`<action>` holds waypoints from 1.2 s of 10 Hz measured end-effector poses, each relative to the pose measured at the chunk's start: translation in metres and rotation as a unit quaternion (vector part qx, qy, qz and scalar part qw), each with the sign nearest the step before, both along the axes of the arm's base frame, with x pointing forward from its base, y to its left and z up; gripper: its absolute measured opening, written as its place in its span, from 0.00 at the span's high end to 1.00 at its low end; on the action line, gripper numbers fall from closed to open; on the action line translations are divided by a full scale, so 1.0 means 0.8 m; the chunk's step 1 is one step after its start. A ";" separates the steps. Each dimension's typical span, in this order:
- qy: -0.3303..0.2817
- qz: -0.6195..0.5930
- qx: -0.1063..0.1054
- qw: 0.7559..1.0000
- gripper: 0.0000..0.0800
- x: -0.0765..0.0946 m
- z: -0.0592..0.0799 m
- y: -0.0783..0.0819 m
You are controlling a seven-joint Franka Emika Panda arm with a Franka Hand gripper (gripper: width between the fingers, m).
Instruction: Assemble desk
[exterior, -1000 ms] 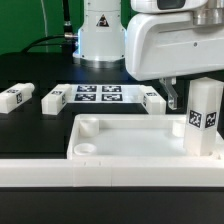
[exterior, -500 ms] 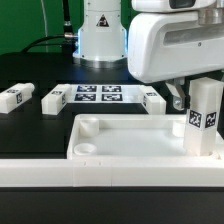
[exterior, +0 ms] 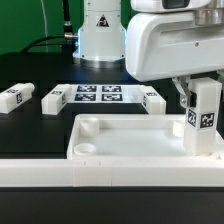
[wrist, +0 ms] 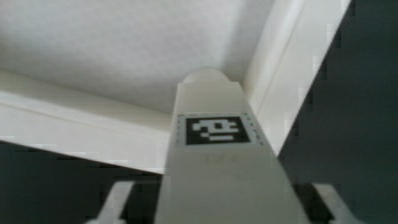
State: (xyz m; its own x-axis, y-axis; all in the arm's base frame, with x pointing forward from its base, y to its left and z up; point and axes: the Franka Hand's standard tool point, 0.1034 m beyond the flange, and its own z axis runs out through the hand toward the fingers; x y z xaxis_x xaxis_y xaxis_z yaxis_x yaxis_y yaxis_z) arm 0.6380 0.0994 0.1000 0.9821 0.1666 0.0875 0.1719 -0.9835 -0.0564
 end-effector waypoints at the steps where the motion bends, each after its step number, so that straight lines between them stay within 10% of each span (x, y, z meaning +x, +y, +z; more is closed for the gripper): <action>1: 0.002 -0.078 0.006 0.997 0.64 0.000 0.001 0.000; 12: 0.017 -0.372 0.001 0.928 0.53 -0.004 -0.001 -0.032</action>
Offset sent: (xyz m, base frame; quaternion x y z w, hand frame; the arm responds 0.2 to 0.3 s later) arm -0.0018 0.0036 0.0025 -0.0070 -0.0060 0.2671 0.9636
